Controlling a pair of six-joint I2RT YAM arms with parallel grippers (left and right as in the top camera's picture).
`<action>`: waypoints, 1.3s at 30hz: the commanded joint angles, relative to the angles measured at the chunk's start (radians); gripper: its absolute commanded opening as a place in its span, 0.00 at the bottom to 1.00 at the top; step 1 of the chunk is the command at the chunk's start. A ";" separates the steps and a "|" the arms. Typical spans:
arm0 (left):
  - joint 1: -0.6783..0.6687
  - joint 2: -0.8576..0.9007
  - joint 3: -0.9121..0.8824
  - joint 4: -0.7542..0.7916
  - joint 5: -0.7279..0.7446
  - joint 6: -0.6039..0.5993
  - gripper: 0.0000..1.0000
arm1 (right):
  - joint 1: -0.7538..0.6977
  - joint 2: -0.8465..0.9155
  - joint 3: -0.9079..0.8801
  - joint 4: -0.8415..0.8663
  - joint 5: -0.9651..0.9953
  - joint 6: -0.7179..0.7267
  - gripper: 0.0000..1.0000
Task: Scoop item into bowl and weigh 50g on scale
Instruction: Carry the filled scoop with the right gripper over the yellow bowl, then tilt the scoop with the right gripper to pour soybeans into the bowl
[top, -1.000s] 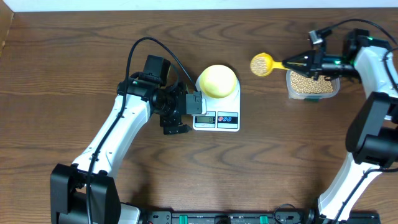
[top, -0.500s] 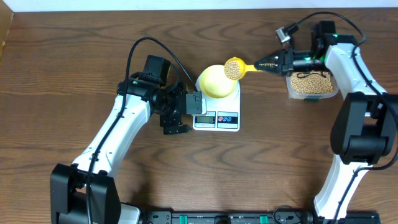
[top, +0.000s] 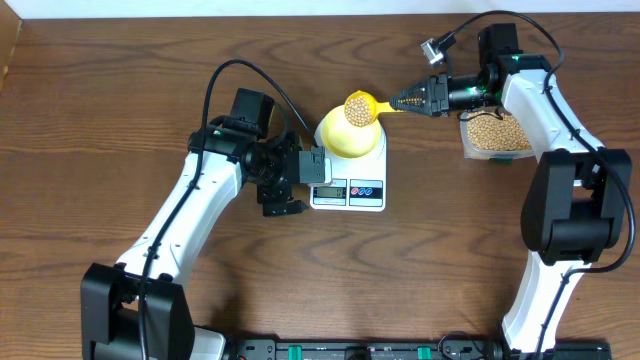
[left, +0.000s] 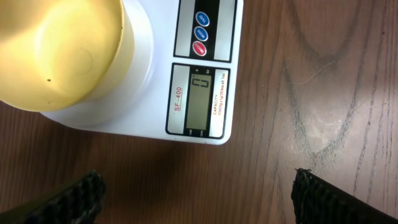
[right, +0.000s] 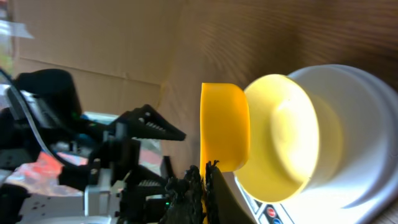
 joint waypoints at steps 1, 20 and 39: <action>0.005 -0.011 -0.003 -0.002 0.023 0.003 0.98 | 0.008 -0.012 0.018 0.002 0.035 0.016 0.01; 0.005 -0.011 -0.003 -0.002 0.023 0.003 0.98 | 0.098 -0.190 0.021 -0.005 0.421 -0.114 0.01; 0.005 -0.011 -0.003 -0.002 0.024 0.003 0.97 | 0.224 -0.190 0.021 0.016 0.670 -0.218 0.01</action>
